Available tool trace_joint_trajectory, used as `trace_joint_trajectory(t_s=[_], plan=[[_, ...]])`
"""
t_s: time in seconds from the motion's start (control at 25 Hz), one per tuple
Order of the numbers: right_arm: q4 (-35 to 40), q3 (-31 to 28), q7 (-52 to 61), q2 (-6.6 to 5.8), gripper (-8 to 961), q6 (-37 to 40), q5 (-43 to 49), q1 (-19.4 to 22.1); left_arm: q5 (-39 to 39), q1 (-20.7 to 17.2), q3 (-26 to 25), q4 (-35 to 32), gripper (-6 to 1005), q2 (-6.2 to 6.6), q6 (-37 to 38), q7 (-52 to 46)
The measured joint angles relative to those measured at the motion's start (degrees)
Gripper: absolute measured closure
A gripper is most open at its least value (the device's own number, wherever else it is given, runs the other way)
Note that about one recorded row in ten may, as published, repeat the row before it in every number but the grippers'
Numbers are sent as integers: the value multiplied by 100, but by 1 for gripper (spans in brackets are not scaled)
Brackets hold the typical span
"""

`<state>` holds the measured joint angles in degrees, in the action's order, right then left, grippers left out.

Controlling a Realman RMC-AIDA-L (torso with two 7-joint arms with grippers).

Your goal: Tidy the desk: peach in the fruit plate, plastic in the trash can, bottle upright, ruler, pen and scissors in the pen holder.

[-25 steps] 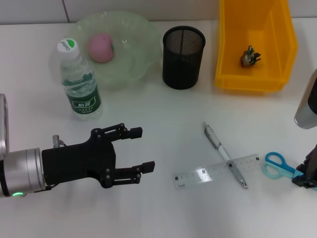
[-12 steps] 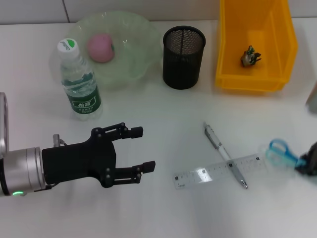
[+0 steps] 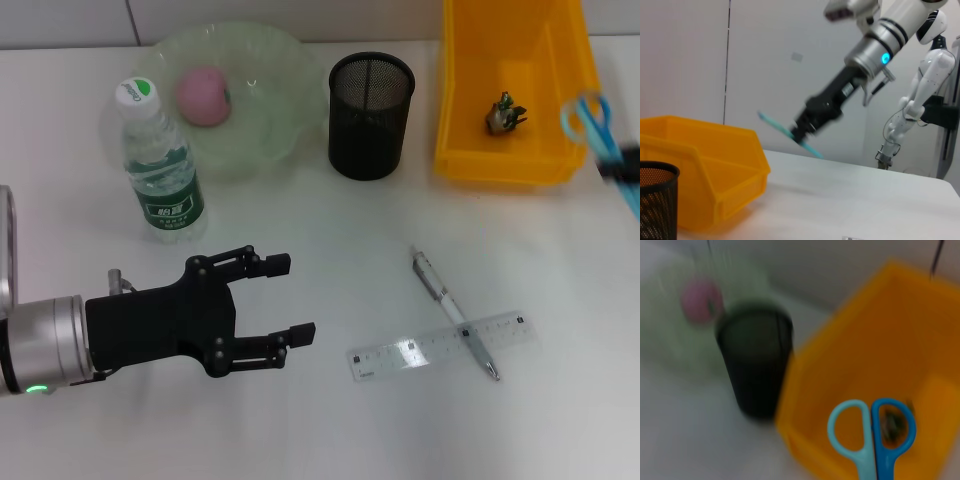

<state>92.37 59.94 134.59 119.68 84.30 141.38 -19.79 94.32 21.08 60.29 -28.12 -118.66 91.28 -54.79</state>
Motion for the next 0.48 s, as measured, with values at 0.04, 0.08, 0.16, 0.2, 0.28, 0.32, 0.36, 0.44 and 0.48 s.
trace_joint_trajectory(t_s=[0.04,0.08,0.16,0.2,0.28,0.32,0.36,0.44,0.48], plan=[[-30,-32,-34,0,730,-217,-421,40,0,0,0,0,195,0,0,0],[-110,-45,-158,-5,730,-495,-912,88,0,0,0,0,195,0,0,0],[-448,16,-691,-13,729,-1116,-2027,165,-13,-5,0,0,195,0,2,13],[-721,78,-1162,-13,729,-1468,-2692,186,-35,-20,0,0,195,0,5,39],[-1471,258,-2376,-8,729,-2053,-4058,162,-37,-23,0,0,196,0,4,41],[-2318,414,-3679,-14,729,-2396,-5359,0,-40,-28,0,5,196,-3,5,43],[-2818,458,-4370,-22,729,-2474,-5960,-139,-42,-31,0,19,196,-6,4,44],[-3871,486,-5596,-28,729,-2486,-6930,-497,-45,-32,1,27,196,-8,5,44],[-3871,486,-5596,-28,729,-2486,-6930,-497,-54,-33,0,43,196,-8,4,44]])
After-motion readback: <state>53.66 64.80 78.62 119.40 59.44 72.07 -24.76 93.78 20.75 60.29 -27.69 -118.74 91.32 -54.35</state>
